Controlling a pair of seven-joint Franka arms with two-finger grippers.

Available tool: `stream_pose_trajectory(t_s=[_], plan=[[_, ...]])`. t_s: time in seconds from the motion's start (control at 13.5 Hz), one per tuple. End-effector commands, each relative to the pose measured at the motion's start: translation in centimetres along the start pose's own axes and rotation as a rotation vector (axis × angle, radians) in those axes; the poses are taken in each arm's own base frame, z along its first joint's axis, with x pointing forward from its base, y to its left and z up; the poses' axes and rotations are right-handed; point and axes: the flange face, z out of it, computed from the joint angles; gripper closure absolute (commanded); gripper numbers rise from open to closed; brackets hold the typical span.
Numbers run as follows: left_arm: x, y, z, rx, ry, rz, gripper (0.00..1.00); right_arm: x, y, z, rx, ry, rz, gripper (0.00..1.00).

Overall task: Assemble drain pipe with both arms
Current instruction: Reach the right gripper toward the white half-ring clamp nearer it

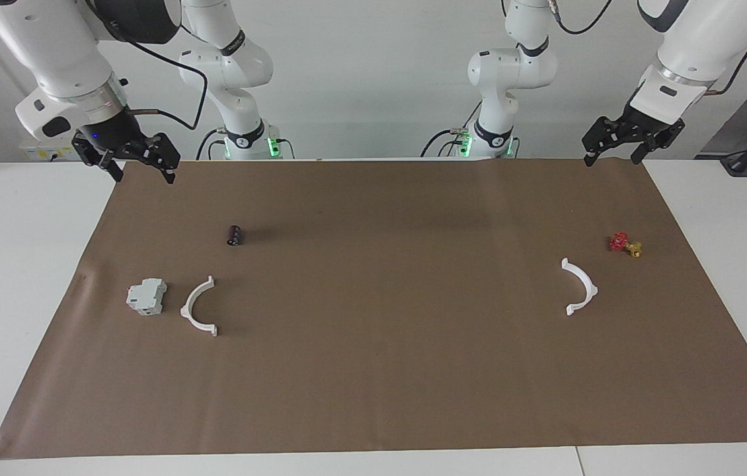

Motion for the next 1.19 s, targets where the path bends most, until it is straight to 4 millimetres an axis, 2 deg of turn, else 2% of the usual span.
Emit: stream_pose_trajectory(t_s=[0.0, 0.15, 0.37, 0.45, 0.59, 0.74, 0.82, 0.97, 1.11], plan=[[-0.3, 0.4, -0.6, 0.018, 0.017, 0.007, 0.0, 0.2, 0.3, -0.4, 0.016, 0.004, -0.012, 0.0], [-0.3, 0.1, -0.6, 0.017, 0.017, 0.004, 0.0, 0.1, 0.2, -0.3, 0.017, 0.004, -0.012, 0.0], [-0.2, -0.2, -0.6, 0.017, 0.021, 0.0, 0.0, 0.1, -0.2, 3.1, 0.021, 0.095, -0.091, 0.0], [-0.2, -0.2, -0.6, 0.017, 0.021, 0.0, 0.0, 0.9, -0.2, 4.8, 0.017, 0.11, -0.163, 0.0], [-0.2, -0.2, -0.6, 0.017, 0.02, 0.0, 0.0, 4.3, -0.7, 9.4, 0.03, 0.107, -0.247, 0.0], [-0.2, -0.2, -0.6, 0.017, 0.018, 0.0, 0.0, 8.1, -0.8, 15.3, 0.03, 0.129, -0.41, 0.0], [-0.2, -0.3, -0.5, 0.017, 0.017, -0.002, 0.0, 9.4, -0.9, 17.5, 0.033, 0.147, -0.445, 0.0], [-0.2, -0.4, -0.5, 0.017, 0.018, -0.003, 0.0, 11.1, -0.6, 21.7, 0.026, 0.153, -0.525, 0.0], [-0.2, -0.3, -0.4, 0.017, 0.017, -0.002, 0.0, 12.0, 0.7, 25.3, 0.046, 0.151, -0.579, 0.0]])
